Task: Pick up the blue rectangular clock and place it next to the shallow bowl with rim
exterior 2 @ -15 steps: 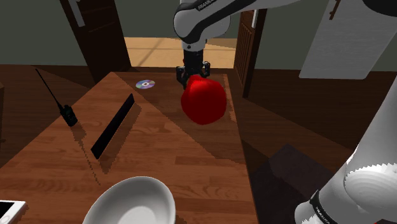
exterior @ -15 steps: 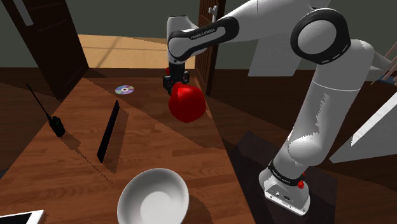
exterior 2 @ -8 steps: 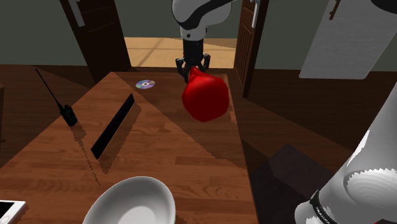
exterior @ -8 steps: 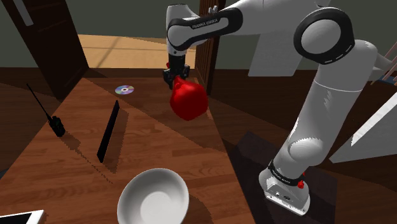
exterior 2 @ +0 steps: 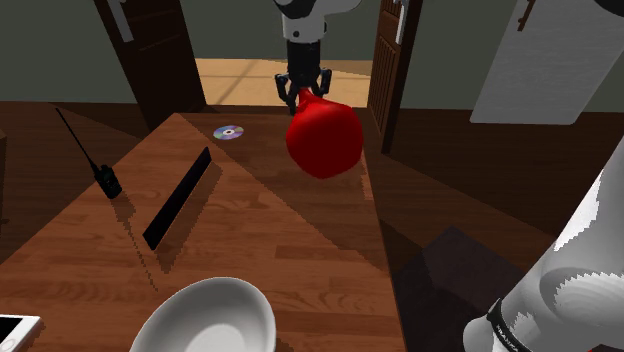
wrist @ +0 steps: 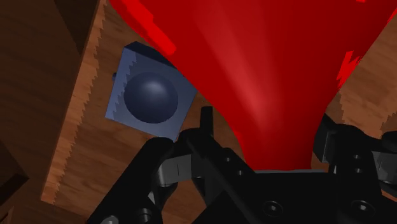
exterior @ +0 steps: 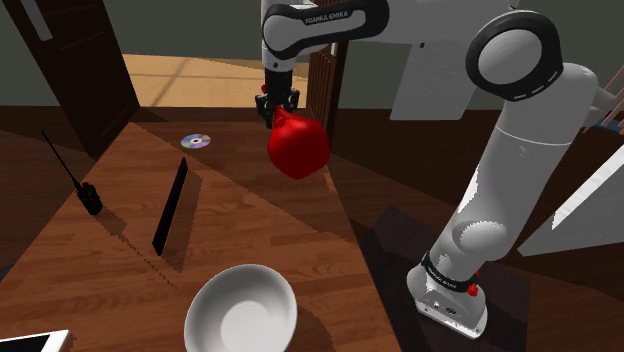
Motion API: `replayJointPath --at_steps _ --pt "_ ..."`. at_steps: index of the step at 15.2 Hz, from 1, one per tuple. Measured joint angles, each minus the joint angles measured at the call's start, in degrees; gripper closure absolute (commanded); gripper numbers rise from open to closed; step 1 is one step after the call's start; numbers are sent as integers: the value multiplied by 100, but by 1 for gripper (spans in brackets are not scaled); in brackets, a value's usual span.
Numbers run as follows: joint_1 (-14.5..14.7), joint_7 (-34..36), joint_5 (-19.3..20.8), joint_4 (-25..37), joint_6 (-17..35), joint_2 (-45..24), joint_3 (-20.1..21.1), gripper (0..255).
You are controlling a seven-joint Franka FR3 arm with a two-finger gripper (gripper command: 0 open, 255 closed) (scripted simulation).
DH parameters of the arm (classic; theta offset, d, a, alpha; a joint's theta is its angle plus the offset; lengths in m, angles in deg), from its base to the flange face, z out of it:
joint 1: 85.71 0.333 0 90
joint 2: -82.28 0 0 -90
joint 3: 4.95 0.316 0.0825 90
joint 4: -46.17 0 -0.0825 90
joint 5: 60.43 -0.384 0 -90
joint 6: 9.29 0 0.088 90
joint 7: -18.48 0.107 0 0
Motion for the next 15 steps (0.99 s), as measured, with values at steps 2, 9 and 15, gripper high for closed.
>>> replayJointPath --at_steps 2,9,15 --pt "5 8 -4 109 -141 31 5 255" --pt "10 13 -5 657 -688 30 9 255" --pt "209 380 -63 201 -699 501 187 255"
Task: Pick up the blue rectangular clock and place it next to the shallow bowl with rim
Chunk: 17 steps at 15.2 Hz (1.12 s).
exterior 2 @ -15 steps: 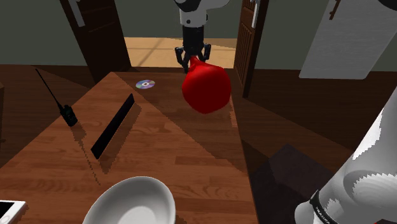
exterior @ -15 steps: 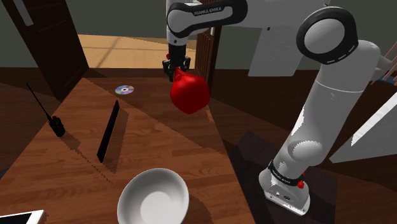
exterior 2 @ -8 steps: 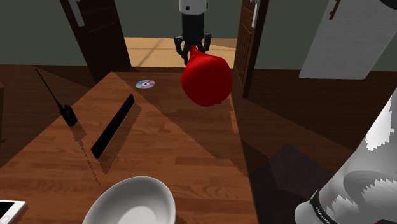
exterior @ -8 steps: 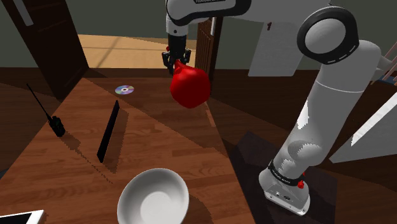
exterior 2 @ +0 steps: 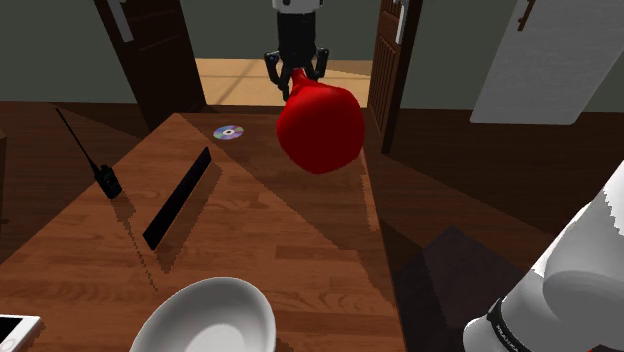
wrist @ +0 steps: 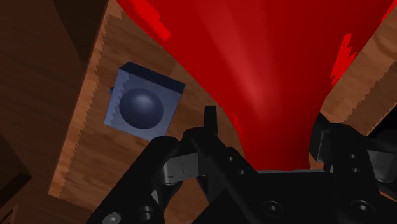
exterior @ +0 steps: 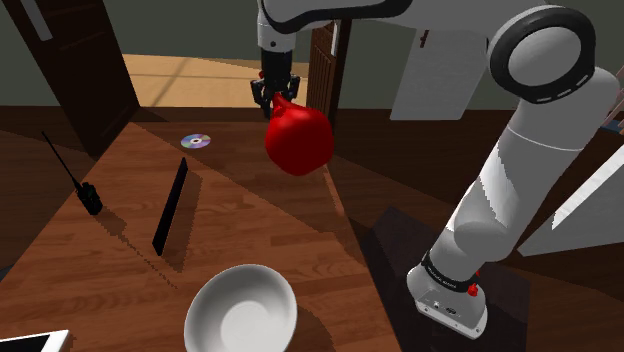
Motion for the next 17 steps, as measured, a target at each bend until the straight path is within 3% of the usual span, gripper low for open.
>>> replayJointPath --at_steps 10,17 --pt "574 1124 -225 -1036 145 924 604 255" --pt "984 2011 -368 -1260 171 1163 1127 255"
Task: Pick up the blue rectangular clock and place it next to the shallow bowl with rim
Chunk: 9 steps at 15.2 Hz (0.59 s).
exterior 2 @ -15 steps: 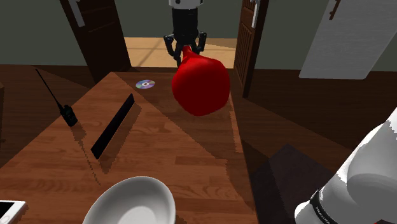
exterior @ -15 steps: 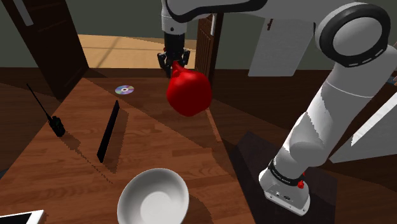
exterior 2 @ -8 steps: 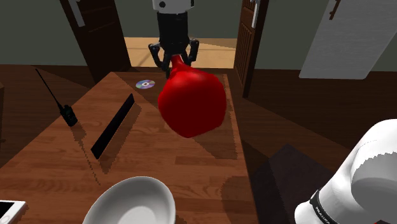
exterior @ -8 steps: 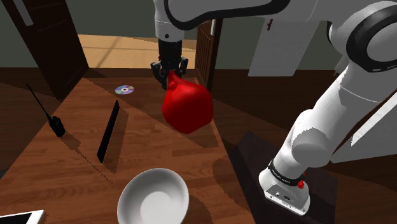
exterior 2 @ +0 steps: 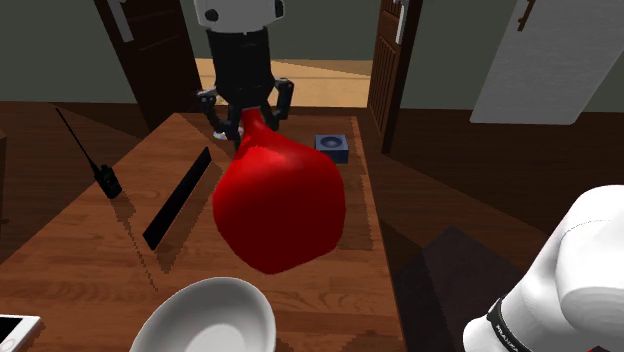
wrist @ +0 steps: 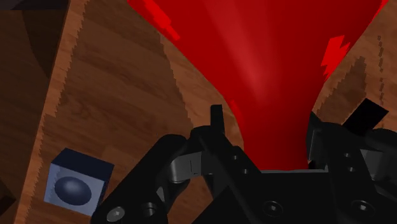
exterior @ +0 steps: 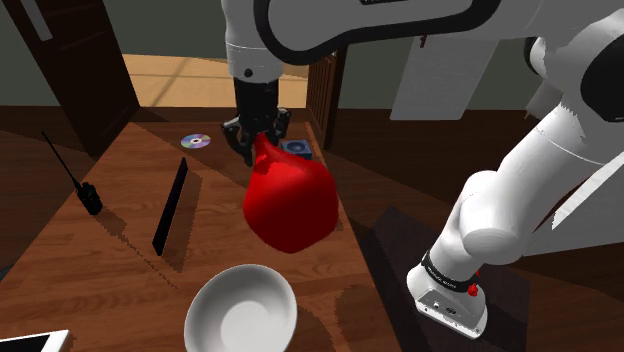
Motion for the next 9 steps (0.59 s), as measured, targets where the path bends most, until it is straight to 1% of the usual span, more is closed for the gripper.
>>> replayJointPath --at_steps 6,9 --pt "361 829 -112 4 -53 93 495 255" --pt "540 1302 -96 83 14 -42 789 255"
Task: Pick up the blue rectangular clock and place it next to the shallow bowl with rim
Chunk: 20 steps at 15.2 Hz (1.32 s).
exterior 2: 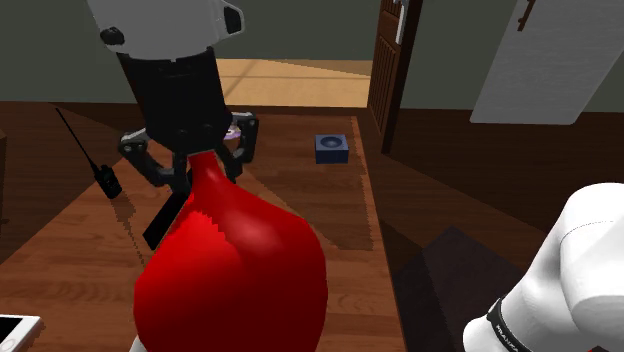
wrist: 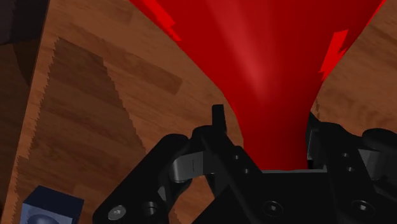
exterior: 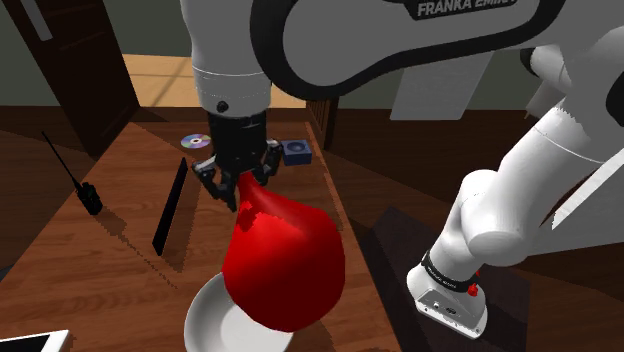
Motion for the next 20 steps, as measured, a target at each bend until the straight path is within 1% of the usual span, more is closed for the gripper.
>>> replayJointPath --at_steps 5,9,15,16,17,18,19,20 --pt "274 738 75 256 -16 -238 433 255" --pt "518 1397 263 655 -91 -606 795 255" --pt "1054 2527 768 1376 -210 -1382 1318 255" --pt "1057 2536 770 1373 -211 -1385 1321 0" --pt "1055 2530 768 1373 -210 -1382 1320 0" --pt "997 2391 679 1233 -173 -1242 1298 0" --pt "944 2199 557 1015 -96 -1051 1278 0" --pt "853 1906 354 676 3 -733 1212 0"
